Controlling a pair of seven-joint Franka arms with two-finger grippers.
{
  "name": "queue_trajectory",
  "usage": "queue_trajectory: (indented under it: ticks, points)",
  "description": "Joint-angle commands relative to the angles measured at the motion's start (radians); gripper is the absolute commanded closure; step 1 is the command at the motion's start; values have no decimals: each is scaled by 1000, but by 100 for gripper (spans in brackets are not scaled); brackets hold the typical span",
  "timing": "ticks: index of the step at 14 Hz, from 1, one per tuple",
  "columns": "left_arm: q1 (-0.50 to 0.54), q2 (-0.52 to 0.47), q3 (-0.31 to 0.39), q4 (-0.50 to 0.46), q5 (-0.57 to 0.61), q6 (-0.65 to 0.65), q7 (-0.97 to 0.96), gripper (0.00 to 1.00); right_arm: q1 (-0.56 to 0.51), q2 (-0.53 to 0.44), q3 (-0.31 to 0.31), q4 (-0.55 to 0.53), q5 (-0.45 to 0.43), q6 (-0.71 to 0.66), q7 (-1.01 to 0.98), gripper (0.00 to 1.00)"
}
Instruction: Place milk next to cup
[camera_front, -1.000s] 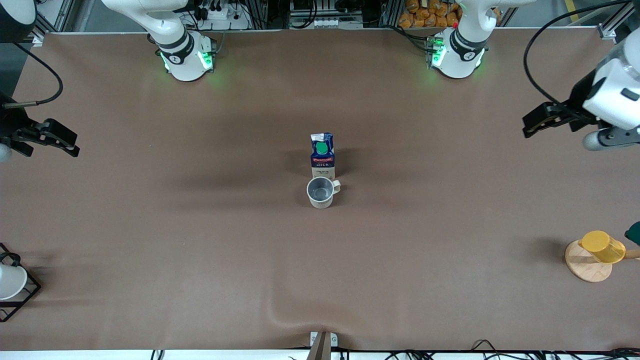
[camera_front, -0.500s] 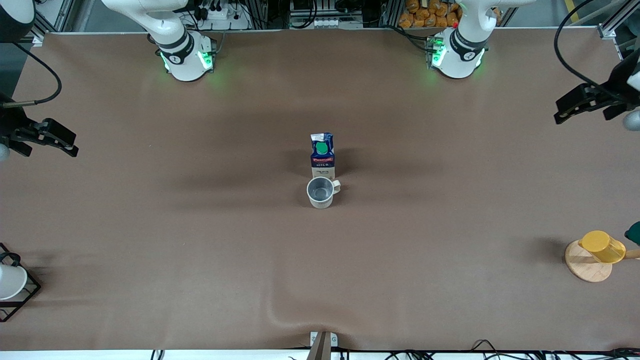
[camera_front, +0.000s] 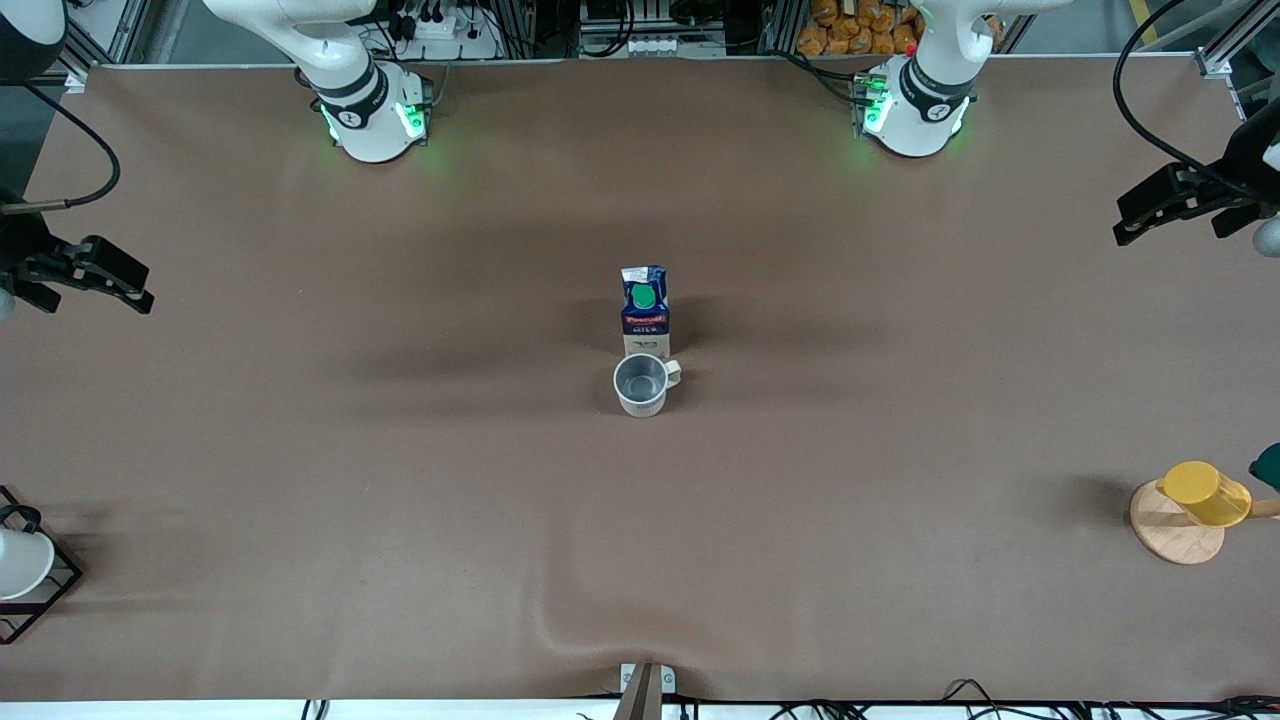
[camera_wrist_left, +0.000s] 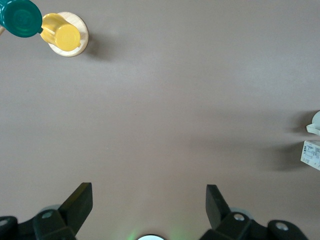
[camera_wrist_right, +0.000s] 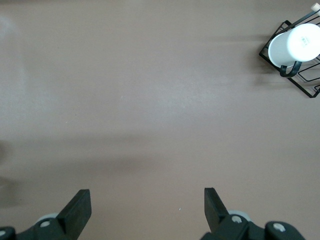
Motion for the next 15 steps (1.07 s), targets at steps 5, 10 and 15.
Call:
queue_trajectory:
  ticks: [5, 10, 15]
  points:
    - [0, -2, -9, 23, 2, -38, 17, 0, -12, -4, 7, 8, 17, -9, 1, 0]
    - [5, -28, -9, -19, -32, -47, -17, 0, -14, -4, 7, 7, 23, -11, 0, 0]
    - [5, -27, -17, -47, -32, -18, -17, 0, -12, 5, 7, 7, 38, -11, 1, 0]
